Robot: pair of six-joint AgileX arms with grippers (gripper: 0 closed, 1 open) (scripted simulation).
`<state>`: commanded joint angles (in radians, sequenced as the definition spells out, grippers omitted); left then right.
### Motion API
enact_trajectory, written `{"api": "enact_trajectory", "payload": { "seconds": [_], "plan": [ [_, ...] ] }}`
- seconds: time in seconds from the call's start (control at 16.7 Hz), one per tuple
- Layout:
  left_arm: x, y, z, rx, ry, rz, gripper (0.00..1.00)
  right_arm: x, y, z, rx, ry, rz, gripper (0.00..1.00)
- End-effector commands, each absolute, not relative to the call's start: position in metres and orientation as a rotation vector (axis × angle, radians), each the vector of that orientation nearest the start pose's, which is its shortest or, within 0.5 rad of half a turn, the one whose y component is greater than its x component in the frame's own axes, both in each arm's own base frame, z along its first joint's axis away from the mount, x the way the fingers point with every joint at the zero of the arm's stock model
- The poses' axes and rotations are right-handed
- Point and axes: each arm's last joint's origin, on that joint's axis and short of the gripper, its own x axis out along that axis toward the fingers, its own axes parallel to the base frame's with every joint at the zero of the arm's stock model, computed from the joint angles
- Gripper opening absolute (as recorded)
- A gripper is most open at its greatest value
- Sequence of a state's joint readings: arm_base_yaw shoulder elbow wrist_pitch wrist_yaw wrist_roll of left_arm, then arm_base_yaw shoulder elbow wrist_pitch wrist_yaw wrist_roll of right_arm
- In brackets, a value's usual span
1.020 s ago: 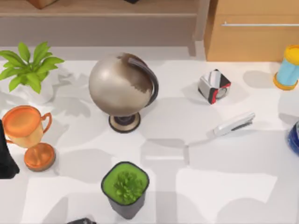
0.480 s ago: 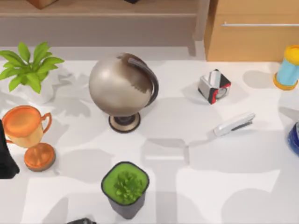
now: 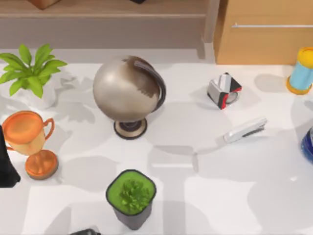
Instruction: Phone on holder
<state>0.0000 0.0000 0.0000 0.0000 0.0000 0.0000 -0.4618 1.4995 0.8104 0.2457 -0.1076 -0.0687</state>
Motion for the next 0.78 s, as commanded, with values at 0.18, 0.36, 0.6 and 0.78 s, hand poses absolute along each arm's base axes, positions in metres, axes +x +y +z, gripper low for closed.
{"api": "enact_trajectory", "payload": {
  "seconds": [0.18, 0.36, 0.6, 0.78],
  "plan": [
    [0.1057, -0.0012, 0.1600, 0.000, 0.000, 0.000, 1.00, 0.2915, -0.1397, 0.2109, 0.047, 0.442, -0.322, 0.00],
    [0.1057, -0.0012, 0.1600, 0.000, 0.000, 0.000, 1.00, 0.2915, -0.1397, 0.2109, 0.047, 0.442, -0.322, 0.23],
    [0.1057, -0.0012, 0.1600, 0.000, 0.000, 0.000, 1.00, 0.2915, -0.1397, 0.2109, 0.047, 0.442, -0.322, 0.53],
    [0.1057, -0.0012, 0.1600, 0.000, 0.000, 0.000, 1.00, 0.2915, -0.1397, 0.2109, 0.047, 0.442, -0.322, 0.75]
  ]
}}
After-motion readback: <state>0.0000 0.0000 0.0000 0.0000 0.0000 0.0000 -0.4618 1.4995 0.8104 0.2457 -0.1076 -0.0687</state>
